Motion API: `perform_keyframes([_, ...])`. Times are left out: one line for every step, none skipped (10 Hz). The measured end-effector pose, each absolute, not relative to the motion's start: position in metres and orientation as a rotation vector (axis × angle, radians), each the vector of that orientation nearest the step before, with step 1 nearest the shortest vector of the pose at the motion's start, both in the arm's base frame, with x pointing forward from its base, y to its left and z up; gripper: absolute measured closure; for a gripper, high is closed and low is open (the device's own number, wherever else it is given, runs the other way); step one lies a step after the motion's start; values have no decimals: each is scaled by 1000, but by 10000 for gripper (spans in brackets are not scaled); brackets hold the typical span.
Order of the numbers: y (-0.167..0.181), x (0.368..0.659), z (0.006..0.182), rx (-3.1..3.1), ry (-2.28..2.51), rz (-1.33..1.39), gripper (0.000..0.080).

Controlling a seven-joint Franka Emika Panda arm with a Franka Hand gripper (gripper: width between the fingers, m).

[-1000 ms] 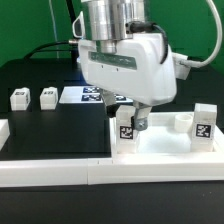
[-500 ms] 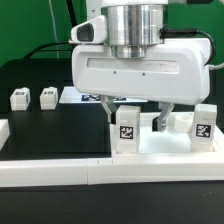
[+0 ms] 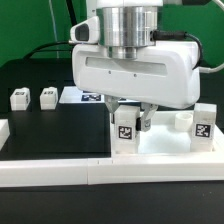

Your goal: Assemble square table

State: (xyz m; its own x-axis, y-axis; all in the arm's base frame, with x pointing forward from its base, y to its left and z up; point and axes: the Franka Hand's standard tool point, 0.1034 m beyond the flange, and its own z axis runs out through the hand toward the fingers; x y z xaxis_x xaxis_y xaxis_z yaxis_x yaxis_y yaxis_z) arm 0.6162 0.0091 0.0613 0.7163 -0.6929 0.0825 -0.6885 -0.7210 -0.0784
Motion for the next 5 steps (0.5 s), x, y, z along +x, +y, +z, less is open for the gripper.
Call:
perform_keyframes([8,616,61,-2850,1218,-165,468])
perform_keyframes([7,615,61,-2853,1220,-165,468])
perform_keyframes([7,614,61,-2868,1191,-165,468])
perform_keyframes([7,614,61,-2870,1187,-165,468])
perform_keyframes([7,614,61,-2872,1183,-165,468])
